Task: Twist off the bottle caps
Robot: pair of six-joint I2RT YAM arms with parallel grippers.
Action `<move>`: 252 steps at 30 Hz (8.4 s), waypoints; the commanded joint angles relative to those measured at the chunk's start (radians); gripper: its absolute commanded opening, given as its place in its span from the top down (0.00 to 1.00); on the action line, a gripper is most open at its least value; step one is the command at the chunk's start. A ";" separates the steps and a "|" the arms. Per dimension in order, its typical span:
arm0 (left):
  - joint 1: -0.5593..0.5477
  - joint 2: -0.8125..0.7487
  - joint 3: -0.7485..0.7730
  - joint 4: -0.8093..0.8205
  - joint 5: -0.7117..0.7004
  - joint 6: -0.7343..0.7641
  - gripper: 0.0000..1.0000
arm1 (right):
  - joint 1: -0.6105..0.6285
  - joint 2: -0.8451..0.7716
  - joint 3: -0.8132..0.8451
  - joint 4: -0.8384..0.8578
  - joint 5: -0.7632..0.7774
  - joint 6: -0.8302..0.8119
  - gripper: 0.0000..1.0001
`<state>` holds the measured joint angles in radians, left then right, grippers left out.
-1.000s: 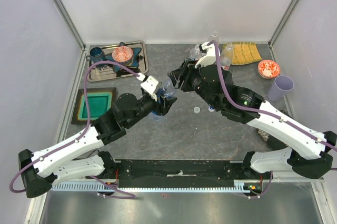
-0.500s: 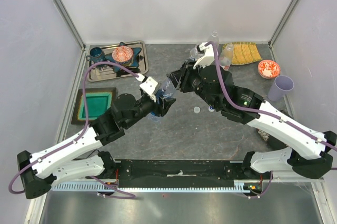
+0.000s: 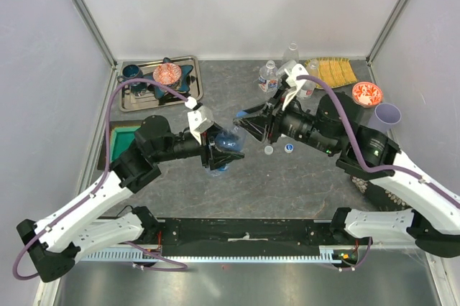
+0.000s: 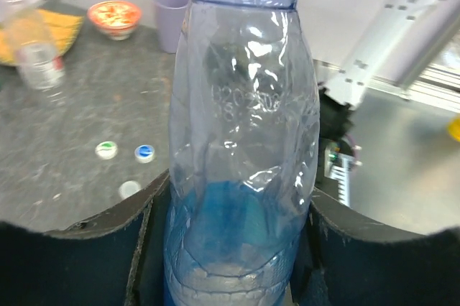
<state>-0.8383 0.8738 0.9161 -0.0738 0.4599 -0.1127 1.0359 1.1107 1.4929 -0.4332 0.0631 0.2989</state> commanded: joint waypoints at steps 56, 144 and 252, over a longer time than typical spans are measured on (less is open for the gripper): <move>0.085 0.162 0.049 0.071 0.297 -0.062 0.46 | -0.011 -0.083 0.073 -0.001 0.140 0.008 0.03; 0.113 0.330 0.079 0.577 0.981 -0.535 0.50 | -0.011 -0.149 -0.071 0.090 -0.901 -0.164 1.00; 0.169 -0.019 -0.112 0.109 0.327 -0.203 0.43 | -0.155 -0.074 -0.210 0.126 -0.103 0.042 0.11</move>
<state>-0.6693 0.8341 0.7570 -0.0456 0.7136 -0.2764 0.8791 1.0275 1.3022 -0.3237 -0.0341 0.3668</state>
